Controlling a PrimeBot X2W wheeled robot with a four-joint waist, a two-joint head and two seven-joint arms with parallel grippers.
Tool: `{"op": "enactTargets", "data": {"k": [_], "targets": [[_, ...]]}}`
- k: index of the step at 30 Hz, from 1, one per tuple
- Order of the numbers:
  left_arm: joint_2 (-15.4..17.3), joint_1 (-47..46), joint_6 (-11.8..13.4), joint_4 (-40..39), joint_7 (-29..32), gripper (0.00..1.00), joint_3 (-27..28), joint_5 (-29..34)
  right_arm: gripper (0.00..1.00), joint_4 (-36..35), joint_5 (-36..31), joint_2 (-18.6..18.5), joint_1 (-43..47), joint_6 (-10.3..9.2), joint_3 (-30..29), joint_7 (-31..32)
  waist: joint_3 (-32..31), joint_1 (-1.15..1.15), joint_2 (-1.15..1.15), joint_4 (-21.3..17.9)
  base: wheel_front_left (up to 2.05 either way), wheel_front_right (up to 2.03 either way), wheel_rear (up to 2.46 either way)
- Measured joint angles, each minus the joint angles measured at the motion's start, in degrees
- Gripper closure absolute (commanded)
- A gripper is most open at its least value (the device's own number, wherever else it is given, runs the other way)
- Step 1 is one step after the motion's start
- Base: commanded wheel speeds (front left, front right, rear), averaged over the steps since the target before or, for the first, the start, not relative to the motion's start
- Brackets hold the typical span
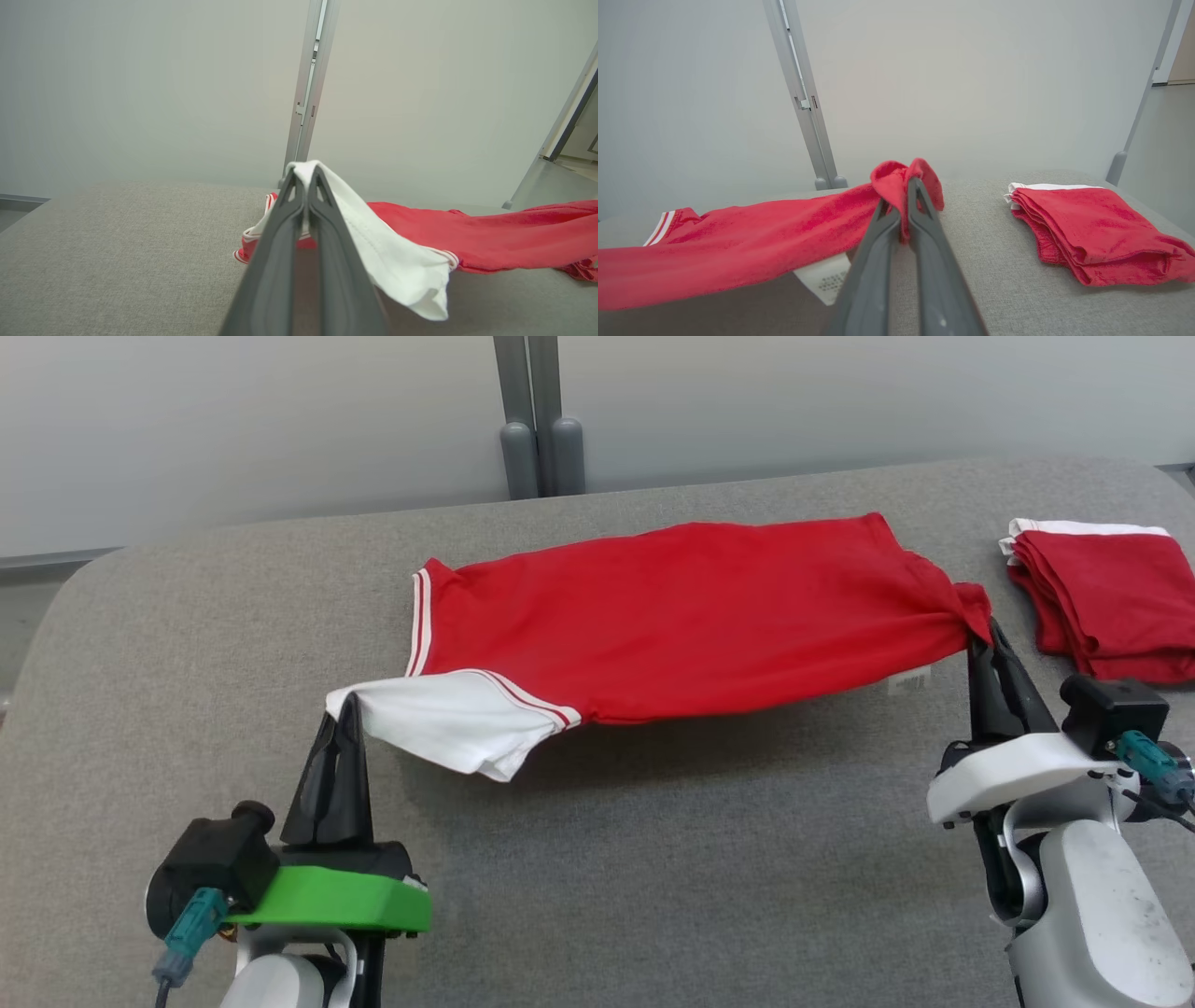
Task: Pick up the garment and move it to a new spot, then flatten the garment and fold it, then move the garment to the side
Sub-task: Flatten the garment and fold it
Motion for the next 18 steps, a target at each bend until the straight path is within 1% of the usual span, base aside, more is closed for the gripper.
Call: {"op": "enactTargets", "data": {"k": [4, 9, 13, 18], "targets": [[0.2, 0.0, 0.1, -5.7, -0.8, 1.0, 0.9, 0.3, 1.0, -9.9, 0.3, -0.2, 2.5, 0.0, -0.3, 1.1, -0.8, 0.0, 0.0, -0.4, 0.0, 0.0, 0.0], [1.8, 0.0, 0.6, -15.0, -0.8, 1.0, 1.7, 1.7, 1.0, -23.2, 0.6, -0.2, 5.6, -0.01, -1.3, 3.5, -2.0, 0.0, 0.0, -0.8, 0.0, 0.0, 0.0], [4.5, -1.3, 1.0, -22.7, 1.4, 1.0, 2.4, 3.7, 1.0, -33.0, 1.1, -0.1, 7.5, -0.01, -1.6, 6.0, -2.7, 0.0, 0.0, -1.1, 0.0, 0.0, 0.0], [8.1, -4.9, 1.0, -30.3, 5.8, 1.0, 3.4, 6.3, 1.0, -42.1, 1.0, -0.1, 8.3, -0.03, -1.7, 8.9, -2.5, 0.0, 0.0, -1.4, 0.0, 0.0, 0.0]]}}
